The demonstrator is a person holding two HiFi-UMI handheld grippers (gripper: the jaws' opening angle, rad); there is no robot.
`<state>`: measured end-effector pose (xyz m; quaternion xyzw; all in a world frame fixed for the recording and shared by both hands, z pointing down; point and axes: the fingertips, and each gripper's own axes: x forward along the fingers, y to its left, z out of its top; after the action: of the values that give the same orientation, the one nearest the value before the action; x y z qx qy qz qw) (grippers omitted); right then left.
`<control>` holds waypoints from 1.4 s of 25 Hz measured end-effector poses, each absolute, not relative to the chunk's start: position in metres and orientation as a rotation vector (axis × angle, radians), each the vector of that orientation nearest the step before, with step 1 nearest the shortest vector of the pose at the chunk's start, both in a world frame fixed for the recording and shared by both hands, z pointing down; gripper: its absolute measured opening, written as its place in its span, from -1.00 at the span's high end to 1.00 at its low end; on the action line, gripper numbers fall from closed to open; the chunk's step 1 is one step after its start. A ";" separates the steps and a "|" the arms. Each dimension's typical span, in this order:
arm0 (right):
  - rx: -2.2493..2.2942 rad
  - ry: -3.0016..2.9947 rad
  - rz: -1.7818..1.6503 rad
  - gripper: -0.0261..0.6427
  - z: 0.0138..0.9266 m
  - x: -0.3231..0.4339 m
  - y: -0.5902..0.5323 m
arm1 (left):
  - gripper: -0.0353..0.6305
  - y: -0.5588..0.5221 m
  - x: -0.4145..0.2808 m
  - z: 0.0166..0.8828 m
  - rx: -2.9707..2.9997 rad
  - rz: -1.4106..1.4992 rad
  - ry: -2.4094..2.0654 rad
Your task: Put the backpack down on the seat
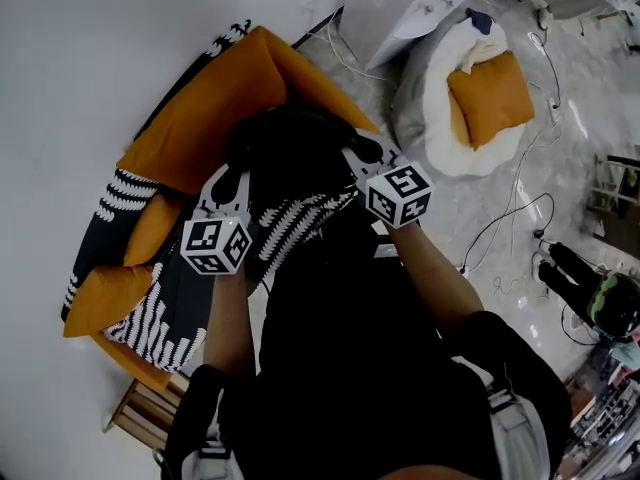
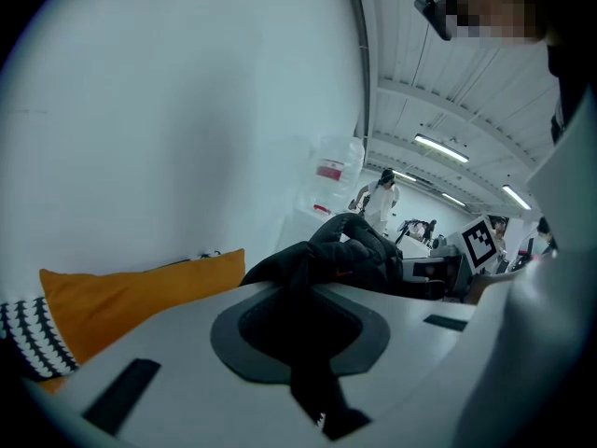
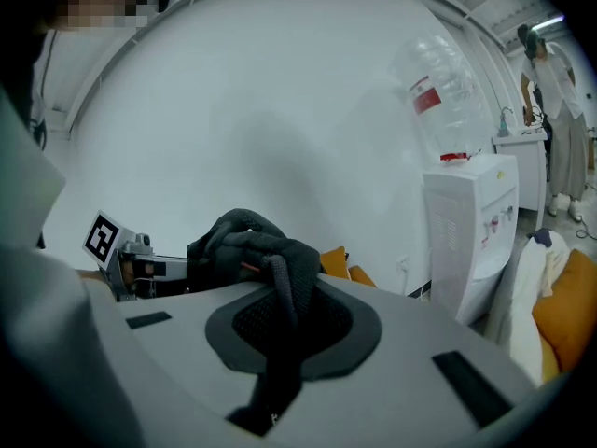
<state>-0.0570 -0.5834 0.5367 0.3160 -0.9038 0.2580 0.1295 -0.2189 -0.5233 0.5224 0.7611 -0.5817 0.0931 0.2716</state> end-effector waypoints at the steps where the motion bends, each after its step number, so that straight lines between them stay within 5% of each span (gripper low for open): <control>1: 0.909 -2.616 0.761 0.79 0.544 -0.060 -0.589 | 0.76 -0.527 -0.221 0.530 2.030 0.255 -1.567; 35: 0.840 -2.340 0.746 0.76 0.709 -0.101 -0.716 | 0.71 -0.655 -0.262 0.680 1.800 0.446 -1.544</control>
<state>-0.1005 -0.7164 0.7085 0.3116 -0.8681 0.2767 0.2698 -0.2615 -0.6549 0.6803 0.6970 -0.5978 0.1727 0.3564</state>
